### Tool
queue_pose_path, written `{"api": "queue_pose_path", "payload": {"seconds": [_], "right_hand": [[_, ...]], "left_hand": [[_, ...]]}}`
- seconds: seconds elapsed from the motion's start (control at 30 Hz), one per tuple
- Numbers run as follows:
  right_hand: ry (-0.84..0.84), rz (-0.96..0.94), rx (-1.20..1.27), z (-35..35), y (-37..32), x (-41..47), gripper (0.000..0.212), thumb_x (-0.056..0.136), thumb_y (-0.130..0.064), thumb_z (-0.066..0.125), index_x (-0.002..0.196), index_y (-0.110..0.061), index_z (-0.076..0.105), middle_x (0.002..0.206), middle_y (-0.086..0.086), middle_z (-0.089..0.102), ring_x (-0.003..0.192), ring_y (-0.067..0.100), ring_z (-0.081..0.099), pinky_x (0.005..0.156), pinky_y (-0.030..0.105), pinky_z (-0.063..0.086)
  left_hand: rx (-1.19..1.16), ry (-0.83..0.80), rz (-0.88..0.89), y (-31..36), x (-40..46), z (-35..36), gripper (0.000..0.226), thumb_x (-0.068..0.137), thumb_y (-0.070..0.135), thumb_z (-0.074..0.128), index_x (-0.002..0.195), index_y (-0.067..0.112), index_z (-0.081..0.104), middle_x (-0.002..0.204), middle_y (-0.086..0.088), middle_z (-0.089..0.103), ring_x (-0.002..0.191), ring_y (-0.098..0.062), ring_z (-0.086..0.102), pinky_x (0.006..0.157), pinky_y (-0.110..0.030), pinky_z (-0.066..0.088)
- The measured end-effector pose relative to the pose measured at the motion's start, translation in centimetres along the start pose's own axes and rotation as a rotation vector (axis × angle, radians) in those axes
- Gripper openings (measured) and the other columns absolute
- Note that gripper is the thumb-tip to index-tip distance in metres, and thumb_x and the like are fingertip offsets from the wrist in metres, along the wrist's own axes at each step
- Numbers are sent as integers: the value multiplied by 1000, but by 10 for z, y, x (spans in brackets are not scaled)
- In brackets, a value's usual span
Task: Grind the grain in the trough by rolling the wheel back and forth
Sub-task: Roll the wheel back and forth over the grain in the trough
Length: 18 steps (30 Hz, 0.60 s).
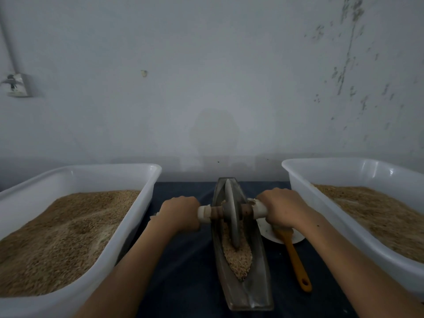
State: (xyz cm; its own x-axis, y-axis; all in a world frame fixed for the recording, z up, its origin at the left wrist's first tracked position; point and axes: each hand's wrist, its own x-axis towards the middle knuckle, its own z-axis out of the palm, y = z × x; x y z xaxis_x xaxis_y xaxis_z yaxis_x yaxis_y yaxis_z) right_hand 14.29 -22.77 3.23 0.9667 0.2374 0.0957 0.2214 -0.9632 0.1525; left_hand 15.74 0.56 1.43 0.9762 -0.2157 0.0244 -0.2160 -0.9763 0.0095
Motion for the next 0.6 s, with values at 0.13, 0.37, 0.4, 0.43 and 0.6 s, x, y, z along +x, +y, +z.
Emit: {"api": "queue_pose_path", "payload": {"seconds": [0.13, 0.37, 0.4, 0.43, 0.6], "right_hand": [[182, 24, 40, 10, -1, 0, 17, 90, -17, 54, 86, -29, 44, 99, -1, 64, 91, 20, 60, 80, 34, 49], [56, -1, 10, 3, 1, 1, 14, 87, -16, 57, 95, -26, 53, 98, -1, 62, 90, 19, 60, 76, 30, 45], [-24, -5, 14, 0, 1, 0, 18, 85, -16, 59, 100, -25, 57, 94, -2, 61, 87, 18, 59, 74, 29, 45], [-98, -6, 21, -4, 2, 0, 23, 83, -16, 61, 104, -25, 59, 89, -3, 59, 83, 16, 58, 72, 28, 46], [-199, -12, 29, -5, 5, 3, 26, 80, -20, 65, 105, -25, 60, 78, -7, 53, 75, 12, 55, 66, 26, 43]], "left_hand": [[89, 306, 6, 4, -2, 7, 12, 86, 31, 56, 85, 27, 46, 92, 3, 63, 71, -13, 47, 65, -28, 35], [56, 121, 16, 2, -1, 3, 17, 85, 28, 62, 99, 20, 57, 96, 2, 63, 82, -15, 57, 72, -29, 42], [44, 39, 10, 2, -1, 0, 24, 83, 28, 65, 103, 19, 58, 96, 2, 62, 84, -16, 58, 73, -29, 43], [31, -36, 7, 2, -2, -3, 29, 81, 29, 68, 106, 19, 58, 95, 2, 61, 84, -16, 57, 74, -29, 44], [-4, -152, 3, 3, -3, -8, 32, 78, 29, 71, 106, 18, 58, 87, 3, 56, 80, -15, 55, 72, -29, 44]]}}
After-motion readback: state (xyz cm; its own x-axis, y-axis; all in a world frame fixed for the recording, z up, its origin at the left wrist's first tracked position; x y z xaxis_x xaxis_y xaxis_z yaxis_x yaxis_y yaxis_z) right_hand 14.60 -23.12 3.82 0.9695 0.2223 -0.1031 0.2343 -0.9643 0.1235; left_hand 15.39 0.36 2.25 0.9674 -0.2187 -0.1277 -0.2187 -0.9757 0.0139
